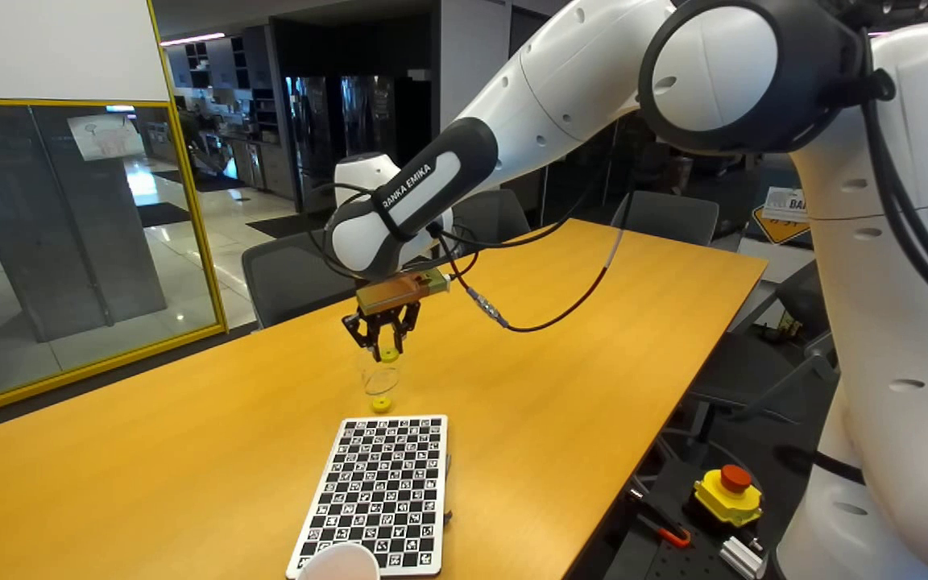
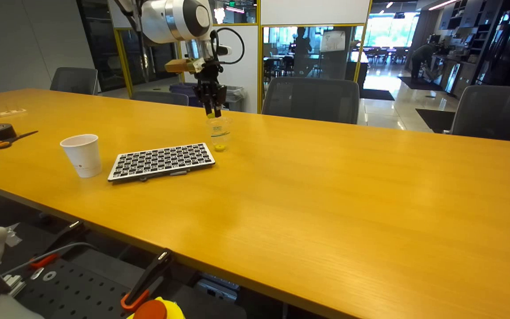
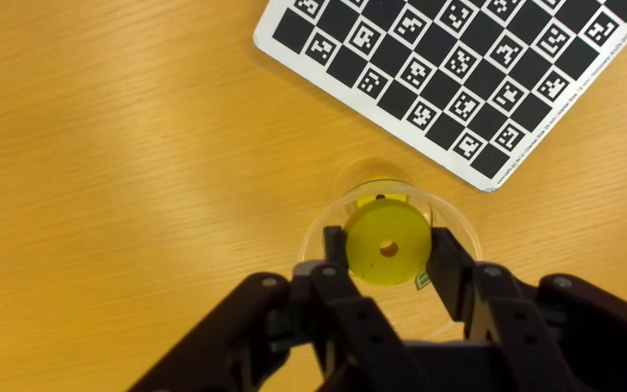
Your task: Pick up the orange and yellow objects from the table and put them in the two cups on the table
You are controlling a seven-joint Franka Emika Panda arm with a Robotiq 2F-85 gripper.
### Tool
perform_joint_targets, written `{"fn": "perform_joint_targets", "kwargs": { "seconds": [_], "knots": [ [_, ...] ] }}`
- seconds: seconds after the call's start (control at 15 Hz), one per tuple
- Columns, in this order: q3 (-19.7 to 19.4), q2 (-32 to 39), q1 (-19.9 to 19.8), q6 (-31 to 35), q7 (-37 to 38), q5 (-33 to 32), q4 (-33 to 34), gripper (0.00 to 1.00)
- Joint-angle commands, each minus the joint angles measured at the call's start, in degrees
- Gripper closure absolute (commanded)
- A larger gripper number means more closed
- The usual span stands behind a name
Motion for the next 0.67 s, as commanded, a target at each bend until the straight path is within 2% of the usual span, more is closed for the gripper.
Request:
{"fn": "perform_joint_targets", "kwargs": {
  "seconds": [0.0, 0.6],
  "knots": [
    [0.4, 0.5, -0.6, -0.4, -0.6, -0.5, 1.6, 0.78],
    [0.6, 3.3, -0.9, -1.2, -1.8, -0.1, 5.3, 0.78]
  ]
}}
